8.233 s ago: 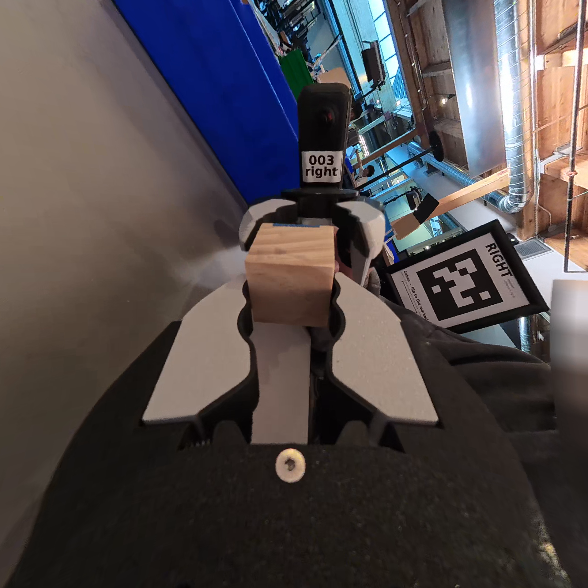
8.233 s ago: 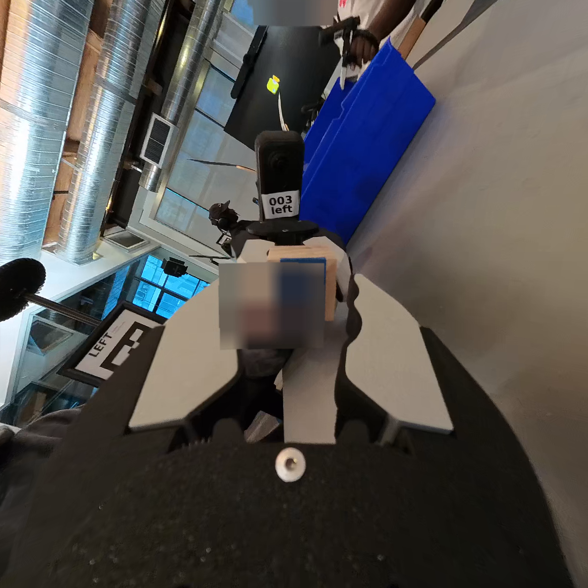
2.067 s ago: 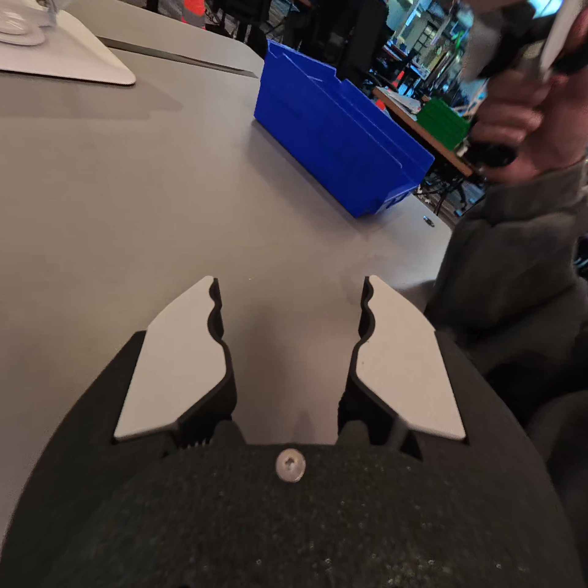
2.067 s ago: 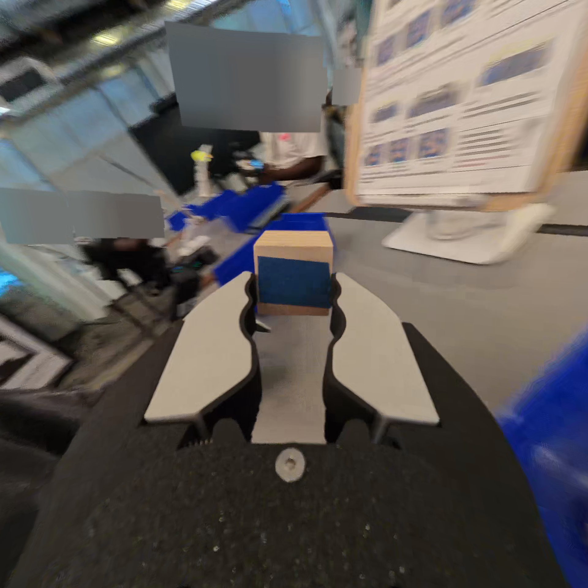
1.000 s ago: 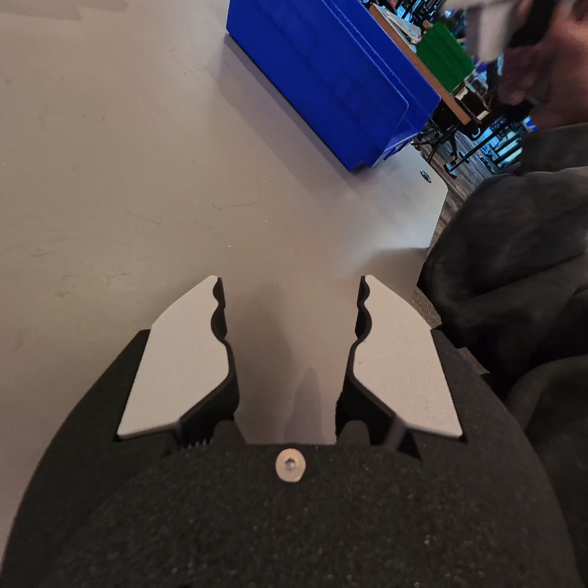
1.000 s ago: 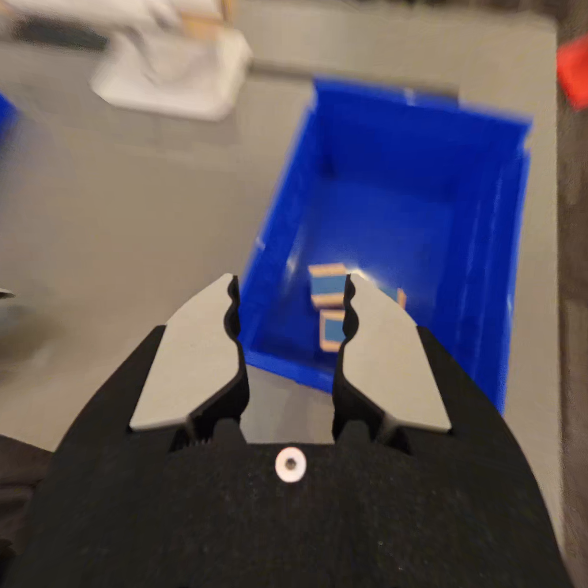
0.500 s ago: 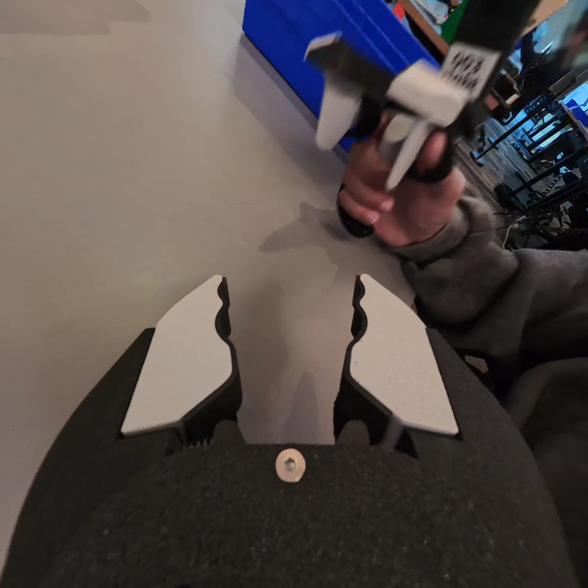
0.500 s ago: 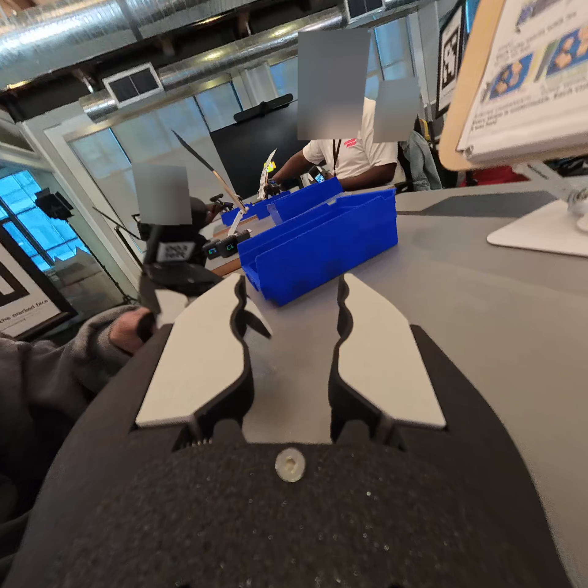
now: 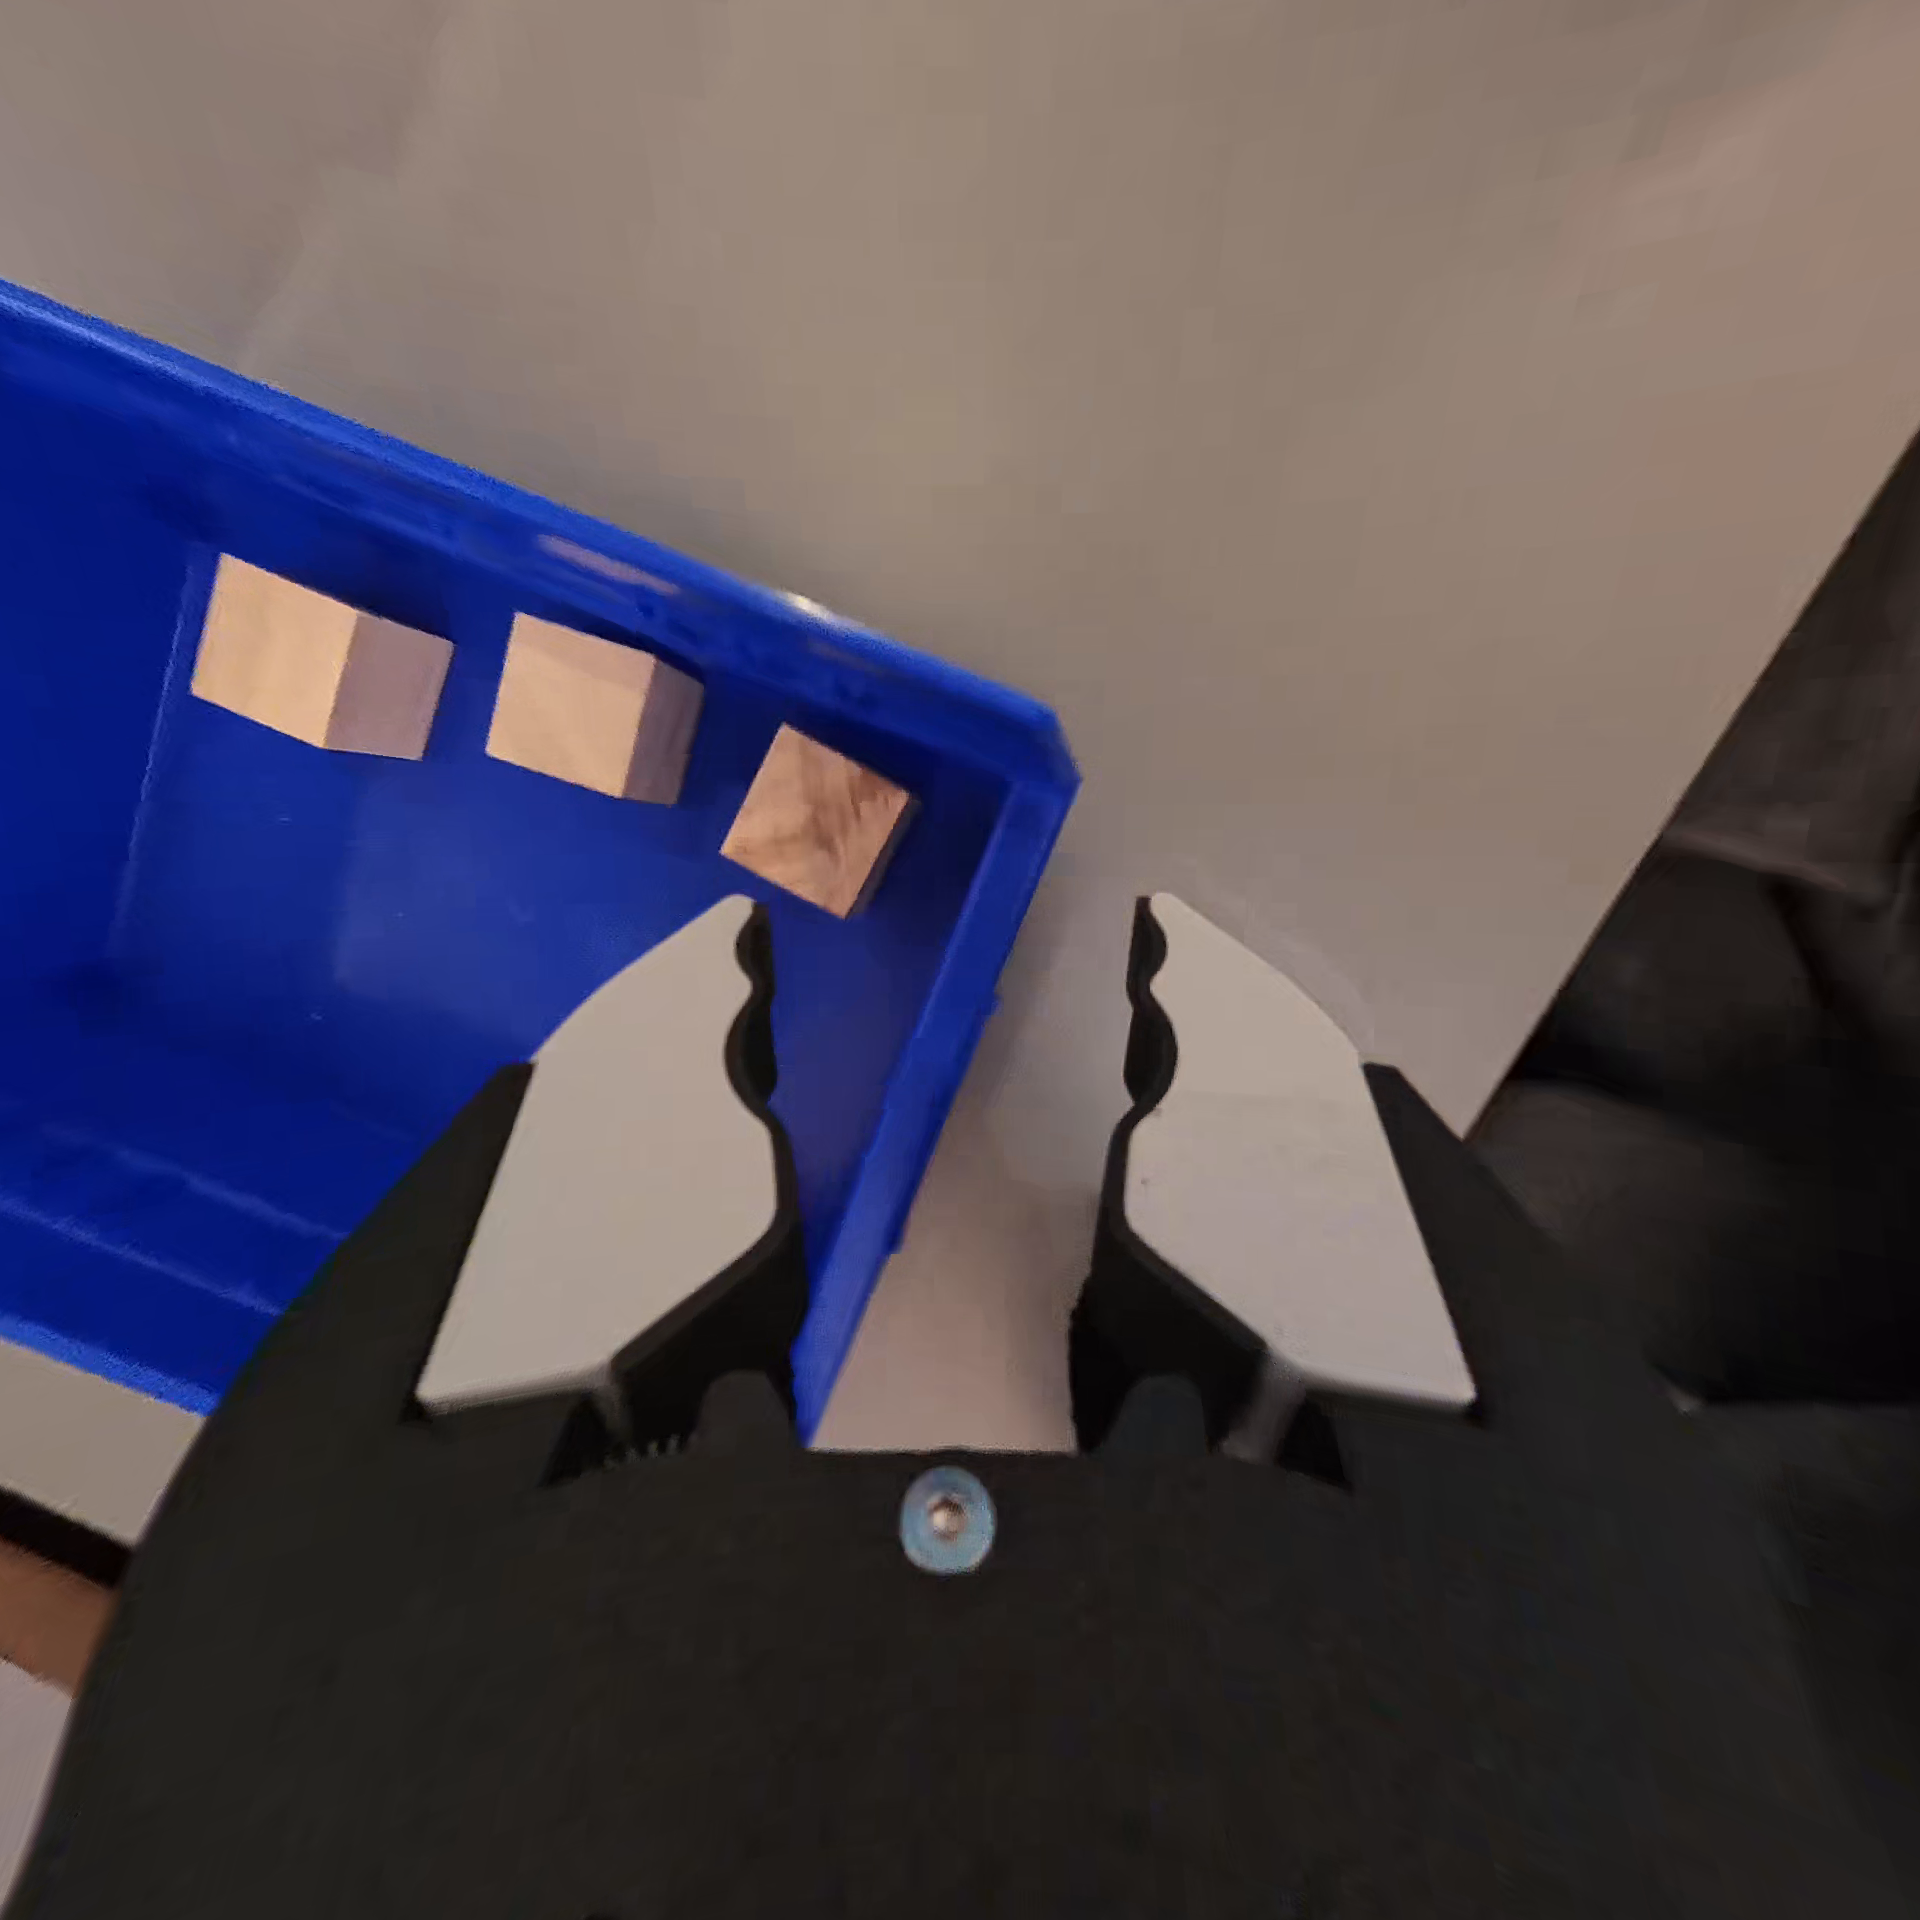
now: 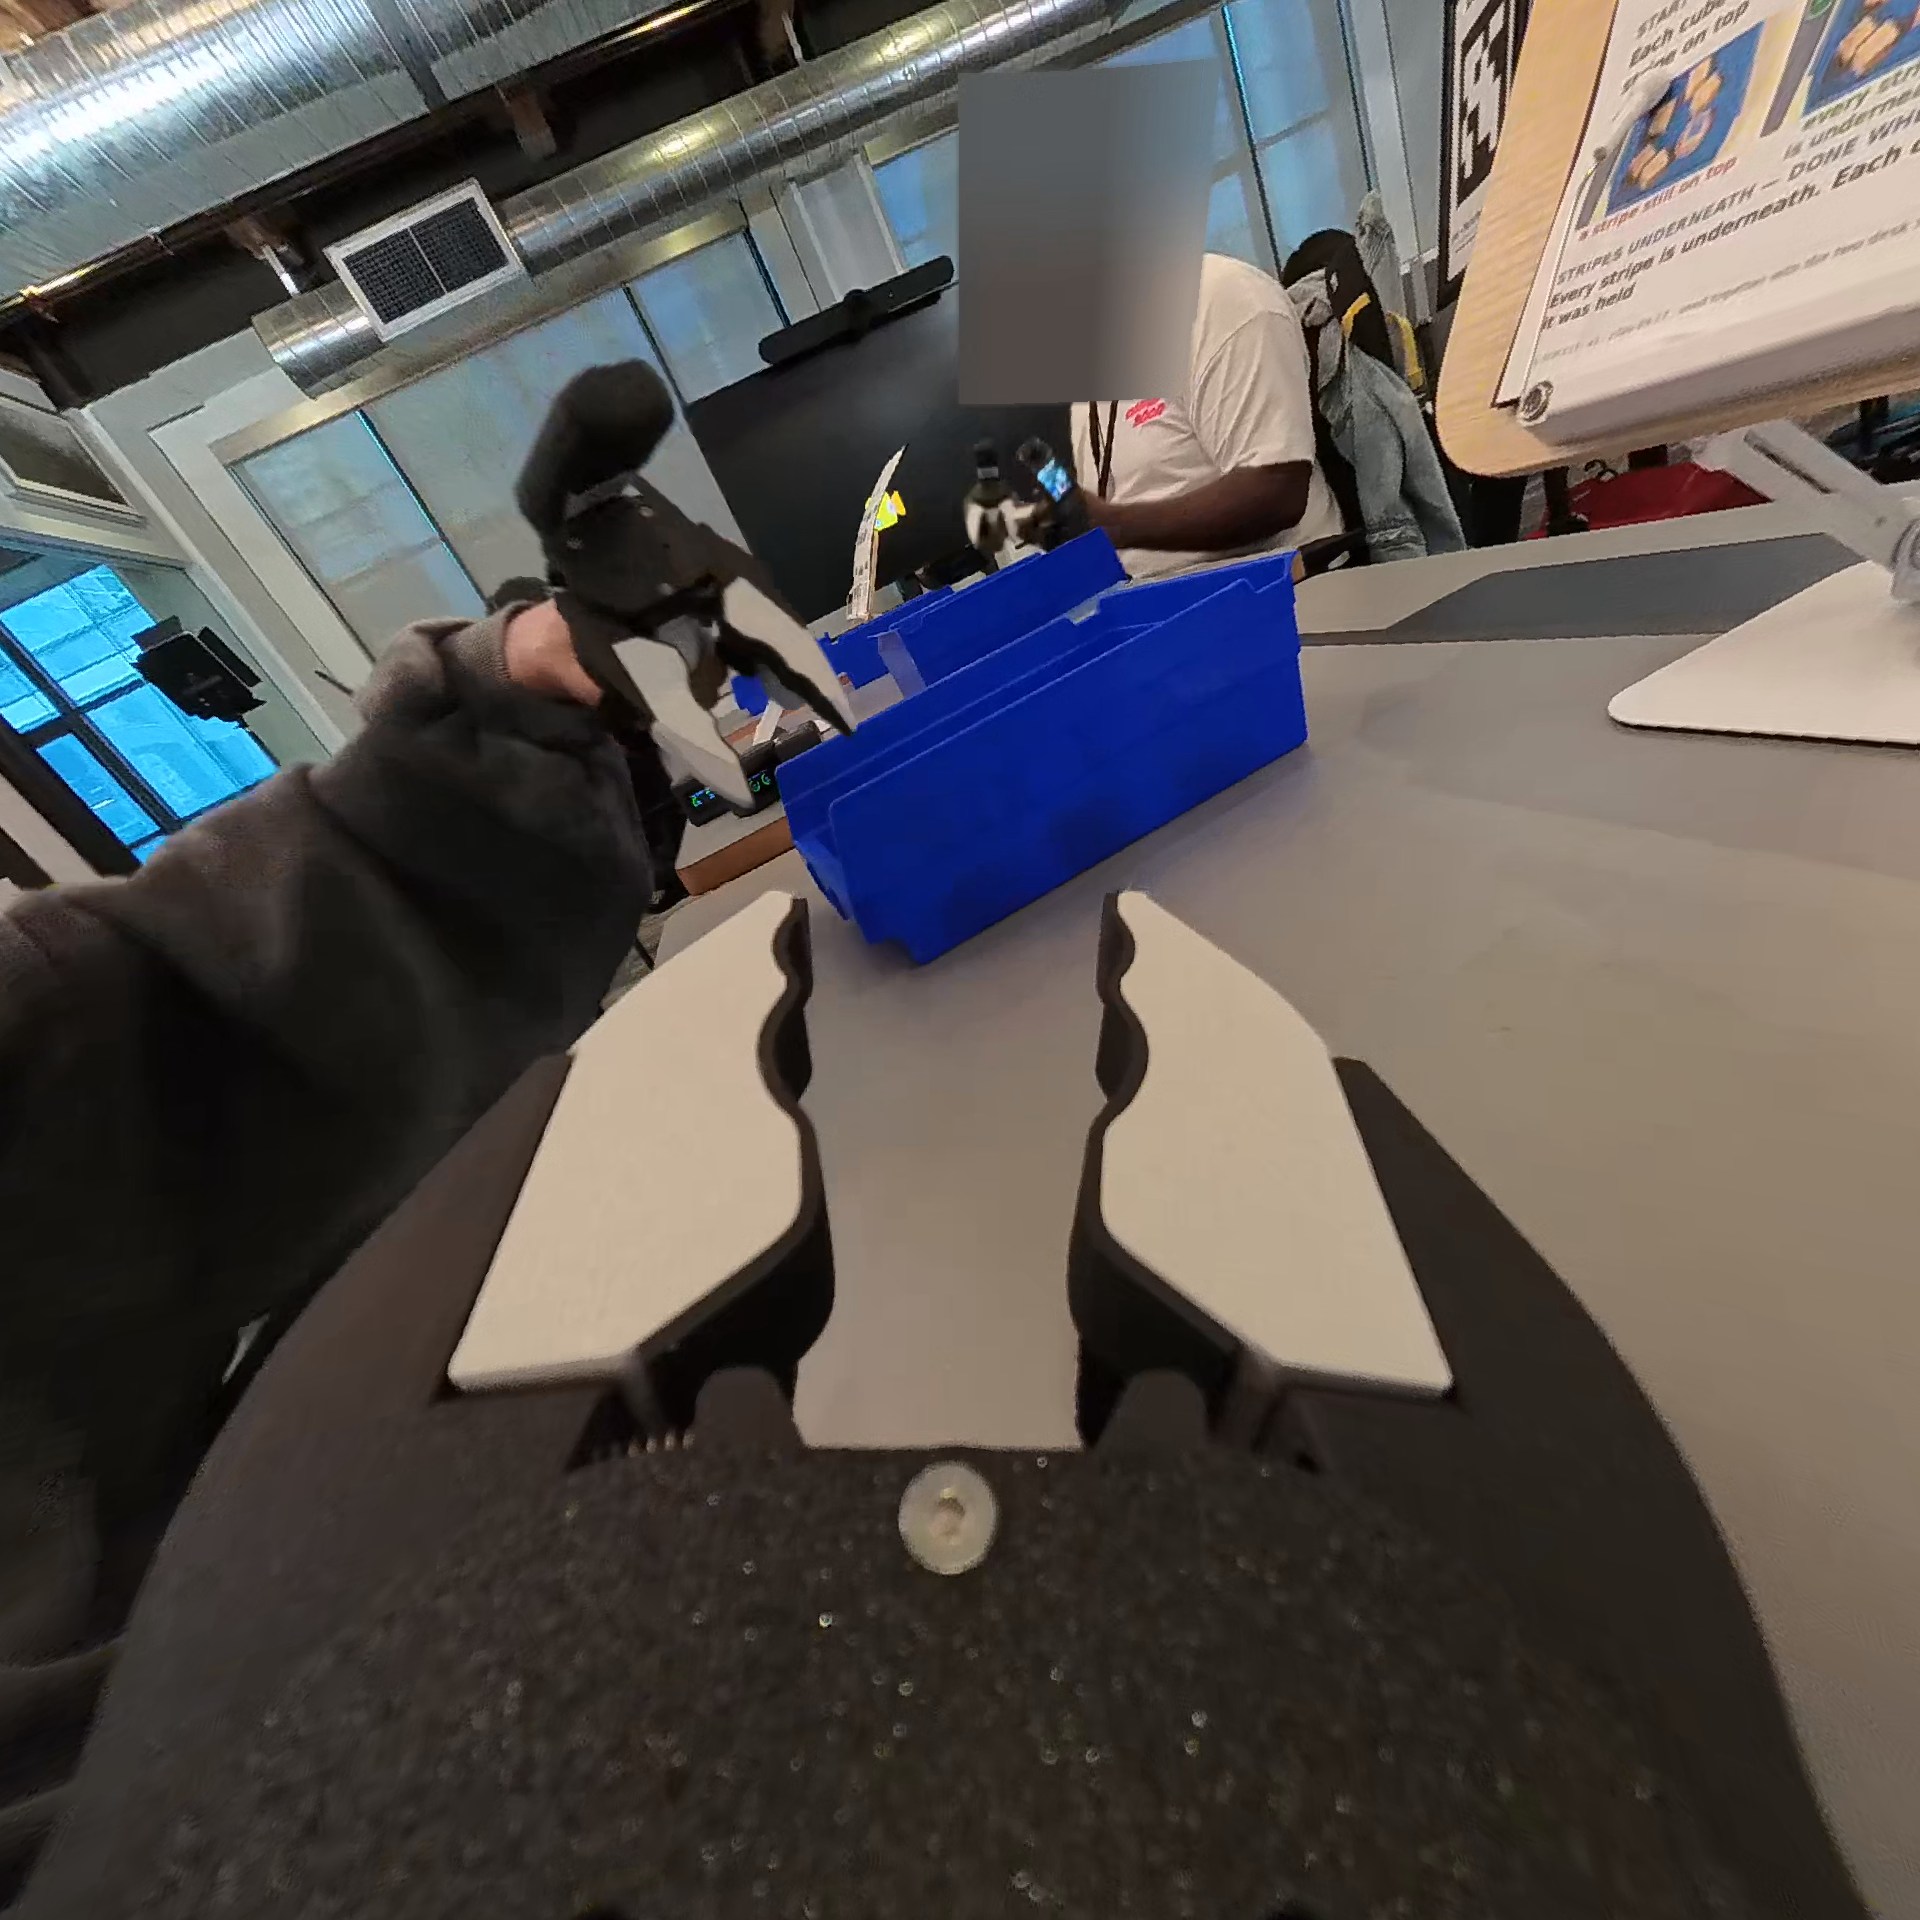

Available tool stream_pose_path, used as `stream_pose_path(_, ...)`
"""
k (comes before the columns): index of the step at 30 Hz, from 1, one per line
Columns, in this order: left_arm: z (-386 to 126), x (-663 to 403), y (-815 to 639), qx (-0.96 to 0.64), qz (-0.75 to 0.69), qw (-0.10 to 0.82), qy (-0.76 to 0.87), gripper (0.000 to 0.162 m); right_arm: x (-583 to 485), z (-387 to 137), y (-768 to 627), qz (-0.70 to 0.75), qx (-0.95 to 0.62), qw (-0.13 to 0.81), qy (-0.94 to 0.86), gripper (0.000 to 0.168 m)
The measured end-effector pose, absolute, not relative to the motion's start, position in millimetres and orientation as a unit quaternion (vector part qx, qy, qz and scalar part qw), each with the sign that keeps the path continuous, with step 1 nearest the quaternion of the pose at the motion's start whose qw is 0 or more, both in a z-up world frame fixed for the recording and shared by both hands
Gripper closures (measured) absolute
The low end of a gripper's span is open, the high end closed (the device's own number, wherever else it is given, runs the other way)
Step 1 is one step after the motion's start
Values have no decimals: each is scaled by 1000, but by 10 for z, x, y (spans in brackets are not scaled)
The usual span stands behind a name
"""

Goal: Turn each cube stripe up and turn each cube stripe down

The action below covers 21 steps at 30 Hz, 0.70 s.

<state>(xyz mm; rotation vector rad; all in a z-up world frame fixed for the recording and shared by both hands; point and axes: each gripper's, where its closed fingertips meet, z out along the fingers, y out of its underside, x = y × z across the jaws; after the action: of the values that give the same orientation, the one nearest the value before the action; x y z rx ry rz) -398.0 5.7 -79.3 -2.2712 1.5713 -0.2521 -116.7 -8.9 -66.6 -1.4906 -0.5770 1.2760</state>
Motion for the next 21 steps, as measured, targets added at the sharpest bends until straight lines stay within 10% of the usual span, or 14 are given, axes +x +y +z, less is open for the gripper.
stream_pose_path(21,-1652,-4063,439,-702,-106,89,699,120,-1201,-747,-25,552,-633,491,-232,116)
